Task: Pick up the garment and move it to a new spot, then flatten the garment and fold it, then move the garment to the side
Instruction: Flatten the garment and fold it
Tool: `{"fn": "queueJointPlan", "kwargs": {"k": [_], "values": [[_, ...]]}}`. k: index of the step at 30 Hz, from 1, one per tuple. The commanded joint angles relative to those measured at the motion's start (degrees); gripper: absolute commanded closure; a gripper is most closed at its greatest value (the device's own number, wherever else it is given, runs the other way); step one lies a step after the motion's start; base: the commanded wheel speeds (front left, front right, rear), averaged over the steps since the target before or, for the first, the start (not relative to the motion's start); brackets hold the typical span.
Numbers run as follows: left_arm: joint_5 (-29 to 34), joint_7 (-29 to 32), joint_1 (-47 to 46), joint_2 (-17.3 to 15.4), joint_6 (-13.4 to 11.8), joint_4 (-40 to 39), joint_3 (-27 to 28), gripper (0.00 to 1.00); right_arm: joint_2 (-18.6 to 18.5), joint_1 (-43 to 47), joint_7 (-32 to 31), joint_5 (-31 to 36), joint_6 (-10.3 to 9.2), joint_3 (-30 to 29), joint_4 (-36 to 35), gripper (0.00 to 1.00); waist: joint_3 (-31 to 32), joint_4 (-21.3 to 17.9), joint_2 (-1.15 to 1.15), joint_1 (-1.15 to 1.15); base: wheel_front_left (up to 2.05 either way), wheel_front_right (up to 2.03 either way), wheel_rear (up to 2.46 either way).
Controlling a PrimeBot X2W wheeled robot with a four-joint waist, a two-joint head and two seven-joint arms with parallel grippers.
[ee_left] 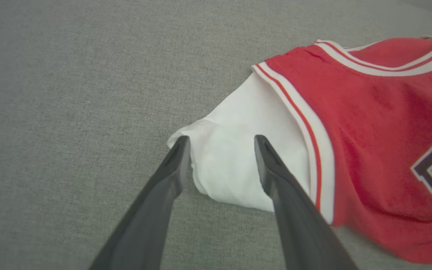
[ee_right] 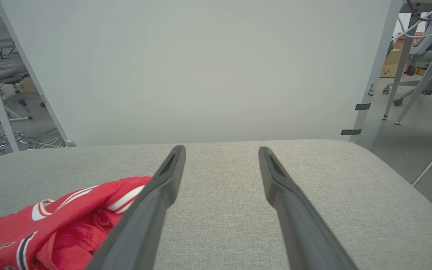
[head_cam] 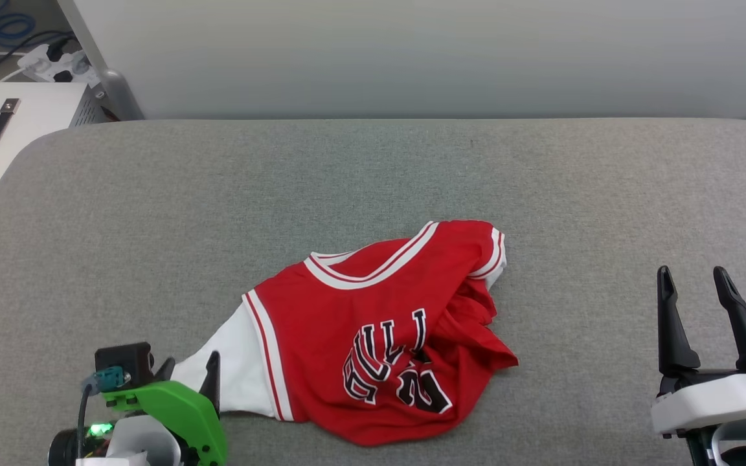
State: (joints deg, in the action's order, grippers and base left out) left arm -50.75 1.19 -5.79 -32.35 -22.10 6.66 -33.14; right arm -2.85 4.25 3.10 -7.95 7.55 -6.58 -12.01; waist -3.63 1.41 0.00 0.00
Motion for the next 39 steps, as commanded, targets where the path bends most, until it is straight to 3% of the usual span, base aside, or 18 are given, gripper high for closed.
{"fn": "queueJointPlan", "kwargs": {"k": [1, 5, 14, 20, 23, 24, 29, 39], "values": [[1.32, -1.81, -1.61, 0.29, 0.25, -0.81, 0.38, 0.0, -0.03, 0.12, -0.3, 0.55, -0.06, -0.12, -0.3, 0.0, 0.27, 0.28, 0.0, 0.0, 0.0, 0.0, 0.0], [4.08, -7.25, -2.68, 0.44, 0.31, -3.22, 1.13, 0.0, -0.03, -0.11, -0.57, 0.79, -0.06, -0.22, -0.05, 0.0, 0.48, 0.63, 0.0, 0.0, 0.0, 0.0, 0.0], [9.87, -14.78, -3.86, 1.85, -2.54, -11.08, 3.12, 0.0, -0.79, -2.84, -0.86, 0.11, -0.06, -1.12, 3.04, 0.0, -0.69, 2.12, 0.0, 0.0, 0.0, 0.0, 0.0], [14.15, -15.98, -3.84, 3.14, -4.03, -15.81, 5.28, 0.0, -3.6, -6.53, -4.84, -5.33, -0.06, -3.15, 8.72, 0.0, -3.19, 5.69, 0.0, 0.0, 0.0, 0.0, 0.0], [15.52, -16.11, -3.74, 4.02, -4.17, -16.92, 6.45, 0.0, -7.82, -10.25, -10.13, -8.74, -0.06, -3.27, 12.94, 0.0, -5.52, 8.46, 0.0, 0.0, 0.0, 0.0, 0.0], [15.98, -16.15, -3.84, 4.83, -3.89, -16.97, 7.12, 0.0, -10.52, -12.7, -13.74, -10.64, -0.06, -1.49, 14.84, 0.0, -6.72, 9.98, 0.0, 0.0, 0.0, 0.0, 0.0], [17.09, -16.17, -3.89, 7.04, -2.76, -16.66, 8.55, 0.0, -15.46, -18.11, -22.38, -15.13, -0.06, 6.15, 17.78, 0.0, -8.38, 12.56, 0.0, 0.0, 0.0, 0.0, 0.0], [19.65, -16.18, -4.51, 11.51, 0.27, -15.46, 10.58, 0.0, -22.57, -26.53, -34.28, -22.46, -0.06, 20.66, 24.22, 0.0, -11.9, 15.64, 0.0, 0.0, 0.0, 0.0, 0.0]]}}
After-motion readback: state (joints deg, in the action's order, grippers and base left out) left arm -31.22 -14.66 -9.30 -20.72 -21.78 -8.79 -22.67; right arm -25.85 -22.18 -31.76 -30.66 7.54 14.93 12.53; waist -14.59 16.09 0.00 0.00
